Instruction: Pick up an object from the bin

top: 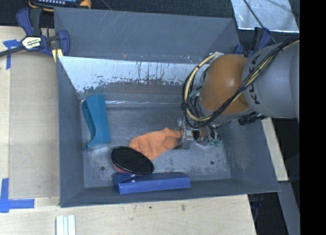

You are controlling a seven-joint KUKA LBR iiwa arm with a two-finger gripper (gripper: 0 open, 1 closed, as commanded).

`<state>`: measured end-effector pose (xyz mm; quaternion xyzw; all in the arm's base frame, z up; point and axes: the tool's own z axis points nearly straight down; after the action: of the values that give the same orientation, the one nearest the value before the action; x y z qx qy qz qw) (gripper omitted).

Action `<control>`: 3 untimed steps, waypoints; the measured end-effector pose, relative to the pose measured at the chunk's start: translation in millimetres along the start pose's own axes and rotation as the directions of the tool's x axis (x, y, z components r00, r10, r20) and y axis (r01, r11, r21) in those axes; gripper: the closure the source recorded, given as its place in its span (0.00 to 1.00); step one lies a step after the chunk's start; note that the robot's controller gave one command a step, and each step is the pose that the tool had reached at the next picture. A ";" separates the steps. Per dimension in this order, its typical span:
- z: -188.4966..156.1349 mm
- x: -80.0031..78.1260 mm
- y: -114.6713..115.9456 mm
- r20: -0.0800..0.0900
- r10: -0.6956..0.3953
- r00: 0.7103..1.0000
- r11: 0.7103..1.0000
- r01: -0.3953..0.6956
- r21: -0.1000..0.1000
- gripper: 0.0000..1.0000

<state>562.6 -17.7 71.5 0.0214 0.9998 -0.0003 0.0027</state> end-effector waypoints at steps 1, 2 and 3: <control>0.0 0.0 0.0 0.000 0.000 1.000 1.000 0.000 0.000 1.00; 0.0 0.0 0.0 0.000 0.000 1.000 1.000 0.000 0.000 1.00; 0.0 0.0 0.0 0.000 0.000 1.000 1.000 0.000 0.000 1.00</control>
Offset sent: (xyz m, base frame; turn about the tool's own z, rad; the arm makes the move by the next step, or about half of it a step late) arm 0.0000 0.0000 0.0000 0.0000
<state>562.7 -17.7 71.5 0.0213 0.9998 -0.0003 0.0027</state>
